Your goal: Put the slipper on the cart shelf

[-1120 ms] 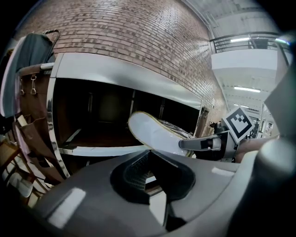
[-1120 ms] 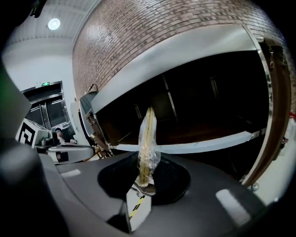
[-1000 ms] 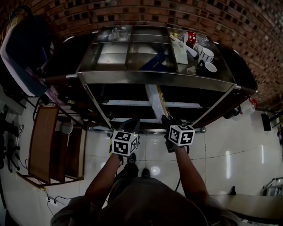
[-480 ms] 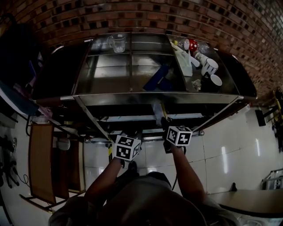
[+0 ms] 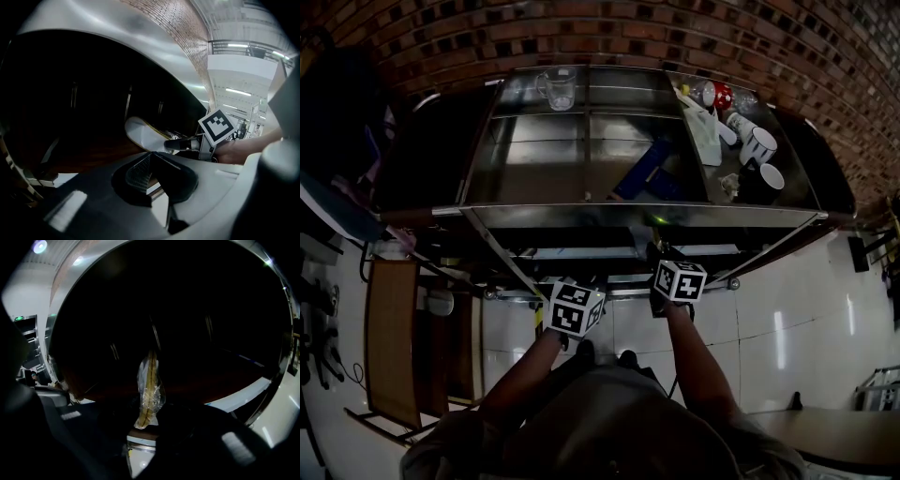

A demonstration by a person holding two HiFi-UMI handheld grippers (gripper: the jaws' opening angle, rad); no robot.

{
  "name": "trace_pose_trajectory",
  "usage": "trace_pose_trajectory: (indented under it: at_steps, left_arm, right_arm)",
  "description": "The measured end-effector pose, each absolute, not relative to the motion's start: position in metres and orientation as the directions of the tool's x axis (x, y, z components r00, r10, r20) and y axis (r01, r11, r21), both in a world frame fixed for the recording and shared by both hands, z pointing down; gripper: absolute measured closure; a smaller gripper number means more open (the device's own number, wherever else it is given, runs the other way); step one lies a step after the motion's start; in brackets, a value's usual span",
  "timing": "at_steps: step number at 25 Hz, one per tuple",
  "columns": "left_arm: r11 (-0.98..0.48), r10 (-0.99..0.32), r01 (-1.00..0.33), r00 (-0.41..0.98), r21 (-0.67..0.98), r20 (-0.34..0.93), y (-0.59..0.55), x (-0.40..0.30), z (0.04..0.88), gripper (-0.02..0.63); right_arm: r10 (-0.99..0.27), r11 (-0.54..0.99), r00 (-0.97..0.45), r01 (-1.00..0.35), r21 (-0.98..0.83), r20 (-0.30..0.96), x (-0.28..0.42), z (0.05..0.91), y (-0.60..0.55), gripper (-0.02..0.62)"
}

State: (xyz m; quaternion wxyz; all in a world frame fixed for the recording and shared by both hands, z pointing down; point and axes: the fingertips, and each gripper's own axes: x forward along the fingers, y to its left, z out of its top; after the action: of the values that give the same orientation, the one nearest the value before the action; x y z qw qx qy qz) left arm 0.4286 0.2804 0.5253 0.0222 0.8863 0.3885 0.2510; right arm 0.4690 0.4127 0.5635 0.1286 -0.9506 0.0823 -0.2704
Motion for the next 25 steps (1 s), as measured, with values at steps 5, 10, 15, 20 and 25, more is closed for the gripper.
trace_pose_trajectory:
  at_steps: [5,10,15,20,25]
  left_arm:
    - [-0.702,0.694,0.674,0.577,0.229,0.431,0.288,0.429,0.523,0.598]
    - [-0.715,0.683,0.662,0.590,0.227,0.431,0.294,0.428,0.519,0.598]
    - [-0.724,0.675,0.654,0.606,0.220,0.421,0.303,0.430,0.511,0.598]
    - [-0.729,0.671,0.651,0.620,0.210,0.406,0.311,0.431,0.502,0.598]
    - [-0.725,0.676,0.657,0.624,0.206,0.392,0.321,0.428,0.495,0.598]
  right_arm:
    - [-0.209,-0.964,0.841,-0.091,-0.251,0.498,0.474,0.567,0.420,0.500]
    - [-0.213,-0.966,0.832,-0.101,-0.238,0.512,0.473,0.574,0.427,0.413]
    - [-0.245,-0.963,0.830,-0.146,-0.228,0.502,0.471,0.567,0.432,0.328]
    - [-0.299,-0.952,0.836,-0.226,-0.207,0.460,0.461,0.543,0.437,0.298]
    - [-0.360,-0.931,0.840,-0.296,-0.214,0.406,0.440,0.515,0.437,0.372]
